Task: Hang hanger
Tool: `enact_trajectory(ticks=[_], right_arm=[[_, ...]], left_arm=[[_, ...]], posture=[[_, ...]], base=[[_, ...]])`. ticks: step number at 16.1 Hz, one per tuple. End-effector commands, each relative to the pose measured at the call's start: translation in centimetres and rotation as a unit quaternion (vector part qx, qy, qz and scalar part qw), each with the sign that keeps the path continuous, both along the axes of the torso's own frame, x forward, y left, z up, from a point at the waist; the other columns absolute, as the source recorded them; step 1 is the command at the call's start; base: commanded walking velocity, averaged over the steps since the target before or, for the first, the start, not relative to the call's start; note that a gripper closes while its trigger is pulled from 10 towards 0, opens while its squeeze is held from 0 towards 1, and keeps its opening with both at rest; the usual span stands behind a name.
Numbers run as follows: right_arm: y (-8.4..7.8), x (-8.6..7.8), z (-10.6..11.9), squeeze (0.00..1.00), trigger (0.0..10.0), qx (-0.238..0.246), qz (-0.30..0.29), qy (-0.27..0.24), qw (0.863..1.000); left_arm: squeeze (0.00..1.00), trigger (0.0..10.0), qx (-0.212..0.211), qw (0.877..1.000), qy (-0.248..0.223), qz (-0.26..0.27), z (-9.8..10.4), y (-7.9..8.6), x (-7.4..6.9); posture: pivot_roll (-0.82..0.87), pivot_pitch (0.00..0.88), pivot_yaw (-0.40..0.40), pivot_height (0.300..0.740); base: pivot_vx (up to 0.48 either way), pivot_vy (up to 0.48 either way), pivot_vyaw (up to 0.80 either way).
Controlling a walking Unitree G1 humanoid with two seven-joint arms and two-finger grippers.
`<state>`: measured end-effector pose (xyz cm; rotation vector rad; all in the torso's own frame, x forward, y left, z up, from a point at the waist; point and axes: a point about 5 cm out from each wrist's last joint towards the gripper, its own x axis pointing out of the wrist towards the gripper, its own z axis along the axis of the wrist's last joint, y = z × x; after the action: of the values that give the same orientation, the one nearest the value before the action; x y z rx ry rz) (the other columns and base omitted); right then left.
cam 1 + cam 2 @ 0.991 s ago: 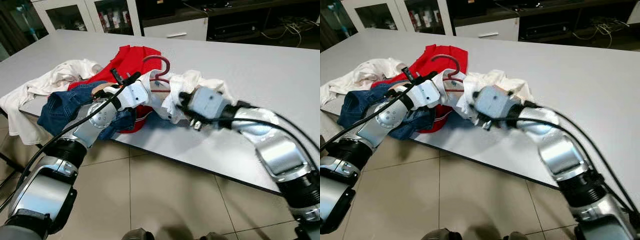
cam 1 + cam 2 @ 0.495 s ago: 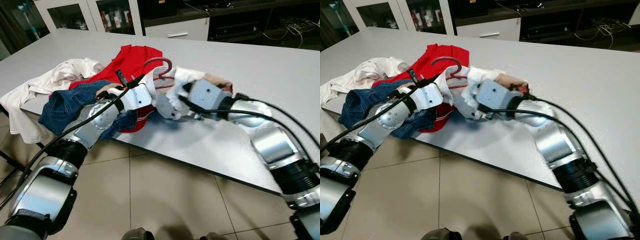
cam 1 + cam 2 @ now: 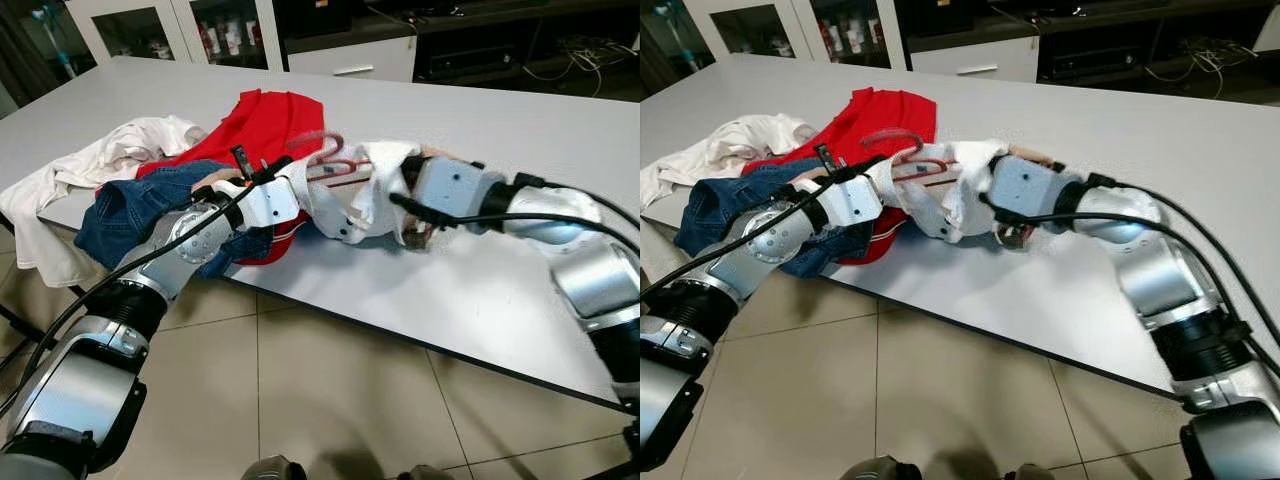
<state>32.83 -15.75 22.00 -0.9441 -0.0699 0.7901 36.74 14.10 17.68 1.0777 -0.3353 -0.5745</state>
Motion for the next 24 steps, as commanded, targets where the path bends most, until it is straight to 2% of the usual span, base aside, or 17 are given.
enact_trajectory(ticks=[1,3,6,8,9,11,13,14,15,17,21,24], right_arm=[[0.3,0.2,-0.3,0.0,10.0,-0.002,0.005,0.001,1.0],[0.8,0.3,-0.7,0.0,10.0,-0.006,0.008,0.004,1.0],[1.1,-0.9,1.5,0.0,10.0,0.014,0.045,-0.001,0.999],[0.9,-2.9,2.2,0.0,10.0,0.007,0.106,0.028,0.994],[0.9,-4.1,2.4,0.0,10.0,0.024,0.143,0.05,0.988],[0.4,-4.7,2.8,0.0,10.0,0.039,0.16,0.062,0.984],[-0.6,-4.5,2.9,0.0,10.0,0.034,0.141,0.064,0.987],[-1.6,-4.1,2.5,0.0,10.0,0.023,0.113,0.068,0.991],[-1.8,-3.7,1.6,0.0,10.0,0.026,0.093,0.083,0.992],[-1.1,-3.6,0.7,0.0,10.0,0.045,0.09,0.101,0.99],[0.2,-2.0,-1.8,0.0,10.0,0.082,0.051,0.118,0.988],[0.6,-1.1,-2.5,0.0,10.0,0.096,0.029,0.122,0.988]], left_arm=[[0.0,0.0,0.009,1.0,0.004,-0.013,-0.2,-0.2,-0.2],[0.0,0.0,0.009,1.0,0.003,-0.018,-0.1,-0.5,-0.1],[0.0,0.0,0.011,1.0,0.003,-0.009,0.0,-0.1,0.0],[0.0,0.0,0.013,1.0,0.005,-0.002,-0.1,0.3,0.0],[0.0,0.0,0.013,1.0,0.006,0.0,-0.2,0.3,0.0],[0.0,0.0,0.013,1.0,0.008,0.001,-0.2,0.3,0.1],[0.0,0.0,0.013,1.0,0.008,-0.001,-0.1,0.1,0.2],[0.0,0.0,0.012,1.0,0.007,-0.003,-0.1,-0.1,0.2],[0.0,0.0,0.012,1.0,0.007,-0.006,-0.1,-0.2,0.2],[0.0,0.0,0.012,1.0,0.006,-0.007,0.0,-0.2,0.2],[0.0,0.0,0.012,1.0,0.004,-0.009,0.1,-0.3,0.2],[0.0,0.0,0.013,1.0,0.003,-0.01,0.1,-0.3,0.2]], posture=[[-0.12,0.0,0.123,0.74],[-0.11,0.0,0.123,0.74],[-0.1,0.0,0.12,0.74],[-0.1,0.0,0.12,0.74],[-0.11,0.0,0.12,0.74],[-0.11,0.0,0.121,0.74],[-0.12,0.0,0.122,0.74],[-0.12,0.0,0.126,0.74],[-0.12,0.0,0.126,0.74],[-0.12,0.0,0.126,0.74],[-0.11,0.0,0.127,0.74],[-0.11,0.0,0.128,0.74]], base=[[0.0,0.0,0.0],[0.0,0.0,0.0],[0.0,0.0,0.0],[0.0,0.0,0.0],[0.0,0.0,0.0],[0.0,0.0,0.0],[0.0,0.0,0.0],[0.0,0.0,0.0],[0.0,0.0,0.0],[0.0,0.0,0.0],[0.0,0.0,0.0],[0.0,0.0,0.0]])
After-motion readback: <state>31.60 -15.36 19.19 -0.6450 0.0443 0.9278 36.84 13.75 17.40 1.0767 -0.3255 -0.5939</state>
